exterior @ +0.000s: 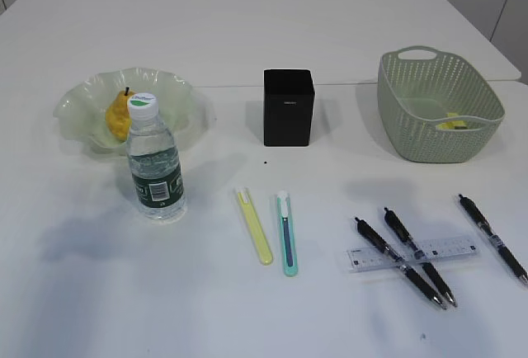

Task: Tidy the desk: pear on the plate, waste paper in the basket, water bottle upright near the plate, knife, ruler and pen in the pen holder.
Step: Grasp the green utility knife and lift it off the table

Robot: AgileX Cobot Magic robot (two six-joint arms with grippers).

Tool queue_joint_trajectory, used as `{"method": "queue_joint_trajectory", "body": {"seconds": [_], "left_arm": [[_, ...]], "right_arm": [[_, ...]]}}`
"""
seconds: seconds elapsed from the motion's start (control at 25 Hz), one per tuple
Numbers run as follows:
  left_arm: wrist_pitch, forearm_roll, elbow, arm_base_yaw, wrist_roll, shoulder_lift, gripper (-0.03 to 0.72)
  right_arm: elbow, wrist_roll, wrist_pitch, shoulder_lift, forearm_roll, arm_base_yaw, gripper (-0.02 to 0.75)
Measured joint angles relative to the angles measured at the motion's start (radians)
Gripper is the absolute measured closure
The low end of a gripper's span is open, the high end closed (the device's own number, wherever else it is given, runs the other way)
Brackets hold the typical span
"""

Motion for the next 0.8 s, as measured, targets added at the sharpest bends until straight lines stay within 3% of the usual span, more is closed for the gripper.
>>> {"method": "queue_joint_trajectory", "body": {"seconds": [0.64,0.8], "left_arm": [[-0.033,-0.067,0.0,0.0,0.002,-0.069,0.098],[-0.035,-0.082,0.0,0.0,0.002,-0.069,0.098]], "right_arm": [[0.0,0.0,0.036,0.0,0.008,0.0,0.328],[0.0,0.0,0.037,0.0,0.06,0.0,0.328]]}}
